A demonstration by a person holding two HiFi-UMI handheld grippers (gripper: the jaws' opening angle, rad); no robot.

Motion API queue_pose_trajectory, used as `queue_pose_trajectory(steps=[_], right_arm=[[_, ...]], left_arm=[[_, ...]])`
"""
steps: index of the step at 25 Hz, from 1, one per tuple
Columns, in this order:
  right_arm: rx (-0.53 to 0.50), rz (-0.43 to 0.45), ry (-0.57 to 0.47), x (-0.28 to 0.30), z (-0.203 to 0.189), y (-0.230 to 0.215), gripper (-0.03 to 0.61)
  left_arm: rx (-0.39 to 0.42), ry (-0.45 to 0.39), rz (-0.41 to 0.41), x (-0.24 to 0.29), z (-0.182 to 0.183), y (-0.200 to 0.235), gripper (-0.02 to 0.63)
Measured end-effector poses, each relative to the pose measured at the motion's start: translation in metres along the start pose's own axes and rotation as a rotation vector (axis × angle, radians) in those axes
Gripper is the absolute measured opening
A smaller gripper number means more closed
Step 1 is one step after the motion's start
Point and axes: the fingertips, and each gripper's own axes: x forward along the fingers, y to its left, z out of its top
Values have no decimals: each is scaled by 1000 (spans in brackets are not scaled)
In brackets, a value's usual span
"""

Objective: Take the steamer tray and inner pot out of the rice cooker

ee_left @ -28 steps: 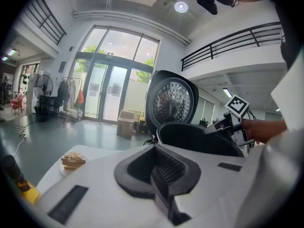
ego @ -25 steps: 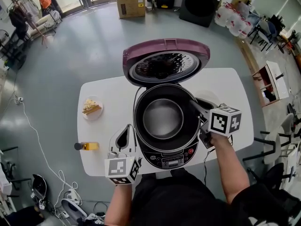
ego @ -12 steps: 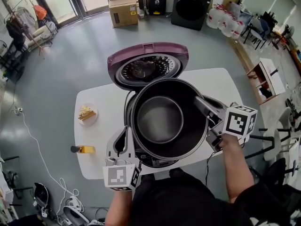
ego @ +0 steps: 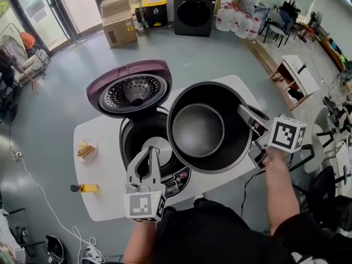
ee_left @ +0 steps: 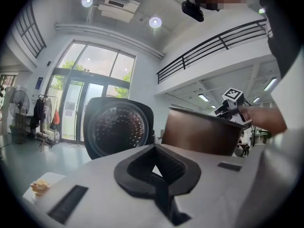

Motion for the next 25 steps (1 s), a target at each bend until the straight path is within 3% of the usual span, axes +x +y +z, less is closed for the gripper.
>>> queue_pose_trajectory(steps=[13,19,25], right_arm=[[134,-261,-43,-85,-16,-180,43],[212,-326,-24,-94,-49,-250,48],[278,-362,7,-93,-83,-306,51]], left_arm=[[29,20,-238,80,-10,-142,0],[33,67,-287,106,-25,-179,0],[20,127,-287,130,-49,-190,0]])
